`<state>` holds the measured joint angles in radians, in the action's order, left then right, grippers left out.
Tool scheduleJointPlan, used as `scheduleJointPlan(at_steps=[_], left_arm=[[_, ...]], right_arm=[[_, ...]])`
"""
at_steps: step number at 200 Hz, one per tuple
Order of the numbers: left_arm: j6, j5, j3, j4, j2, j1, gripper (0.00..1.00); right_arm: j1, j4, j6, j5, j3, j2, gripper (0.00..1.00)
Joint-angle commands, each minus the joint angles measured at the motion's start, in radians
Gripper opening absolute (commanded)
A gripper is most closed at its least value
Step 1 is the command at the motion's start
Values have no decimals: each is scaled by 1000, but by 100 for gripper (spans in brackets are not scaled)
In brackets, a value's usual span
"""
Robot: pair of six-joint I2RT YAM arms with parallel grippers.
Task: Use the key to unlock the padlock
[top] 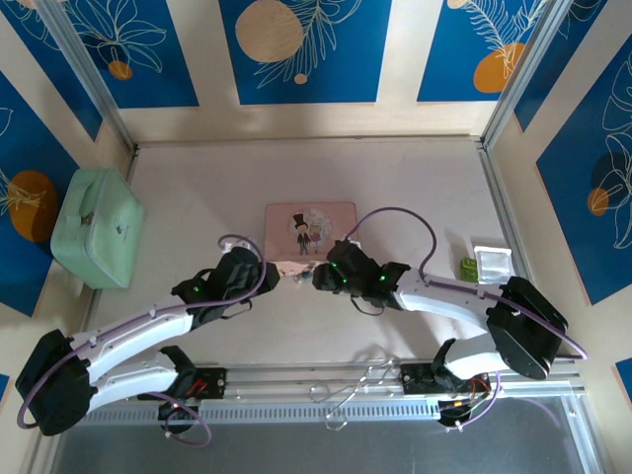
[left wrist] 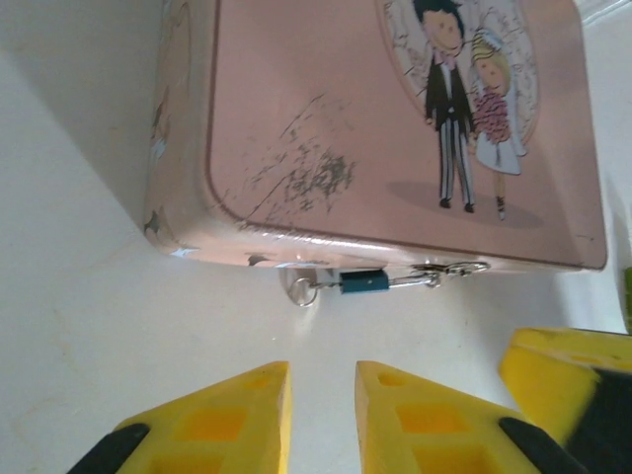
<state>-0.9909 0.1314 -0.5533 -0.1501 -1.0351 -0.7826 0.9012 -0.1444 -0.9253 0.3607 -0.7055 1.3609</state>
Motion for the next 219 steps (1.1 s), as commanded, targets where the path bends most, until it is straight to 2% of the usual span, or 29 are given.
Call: scheduleJointPlan(at_steps=[1,52,88,139,180,203,219], left_arm=[[12,-14,-16,-18,-2,9,24],[-6,-35,21,4,19,9,25],[80,-28,-46,-65,3,21,49],[209,9,-186,-220,-12,106,78],[219,-92,-196,-196,-69,217,78],[199,-184,-178,-134,-138,236,72],[192,-212,-164,-84,-180,237,71]], right_arm=[[-5,141,-22,-64,34,9,59],[16,241,-106,-27,41,118,59],[65,229,-102,1,12,147,61],[86,225,-126,59,84,44,64],[76,246,-133,40,114,34,64],[77,232,-126,40,100,38,64],[77,233,-127,30,93,52,65]])
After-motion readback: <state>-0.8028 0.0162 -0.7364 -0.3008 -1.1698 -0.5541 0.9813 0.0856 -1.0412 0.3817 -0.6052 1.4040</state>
